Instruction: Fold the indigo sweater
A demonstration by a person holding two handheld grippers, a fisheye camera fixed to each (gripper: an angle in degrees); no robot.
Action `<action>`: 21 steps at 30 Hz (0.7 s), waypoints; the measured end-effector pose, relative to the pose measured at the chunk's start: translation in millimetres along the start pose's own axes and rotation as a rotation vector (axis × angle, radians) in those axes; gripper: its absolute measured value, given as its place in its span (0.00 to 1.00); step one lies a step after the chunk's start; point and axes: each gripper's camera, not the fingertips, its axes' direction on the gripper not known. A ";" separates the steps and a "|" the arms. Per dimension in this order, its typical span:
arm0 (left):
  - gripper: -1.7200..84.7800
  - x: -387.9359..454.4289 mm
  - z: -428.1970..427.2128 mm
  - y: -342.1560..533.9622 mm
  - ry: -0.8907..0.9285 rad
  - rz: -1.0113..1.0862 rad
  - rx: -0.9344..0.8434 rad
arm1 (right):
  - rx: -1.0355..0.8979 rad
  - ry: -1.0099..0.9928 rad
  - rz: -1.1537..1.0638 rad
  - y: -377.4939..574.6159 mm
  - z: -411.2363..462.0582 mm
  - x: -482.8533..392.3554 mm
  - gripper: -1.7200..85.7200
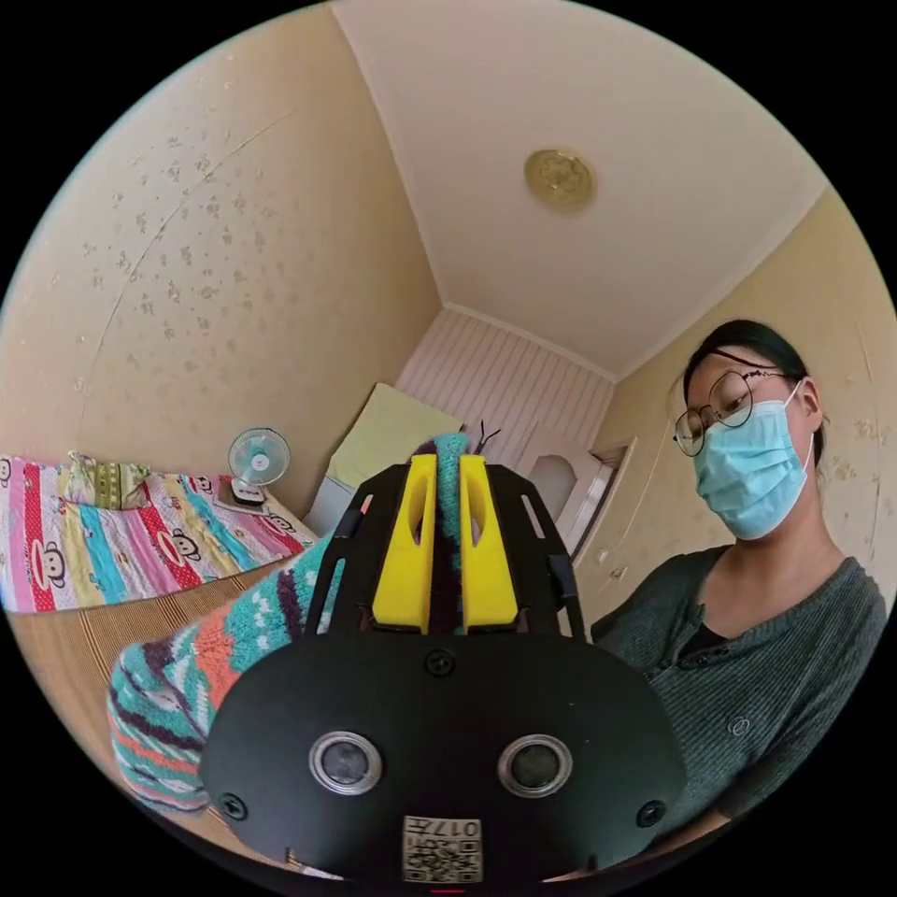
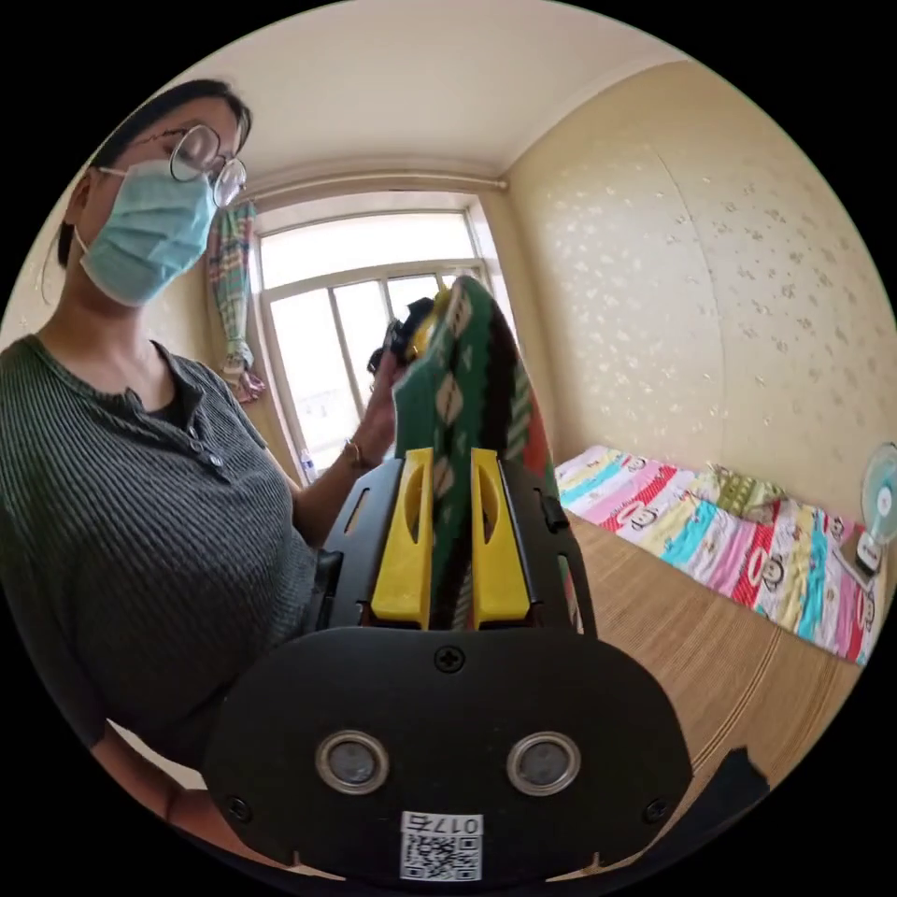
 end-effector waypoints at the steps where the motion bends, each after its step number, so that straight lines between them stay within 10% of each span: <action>1: 0.07 6.0 -2.4 -4.1 -0.018 0.015 0.012 | -0.038 0.002 0.027 15.3 1.2 -3.4 0.15; 15: 0.07 62.9 -85.0 -81.3 0.122 0.101 0.208 | -0.472 0.534 0.058 8.4 70.6 24.7 0.07; 21: 0.07 44.6 -150.3 -86.1 0.113 -0.005 0.289 | -0.346 0.218 0.043 -23.3 29.5 27.3 0.18</action>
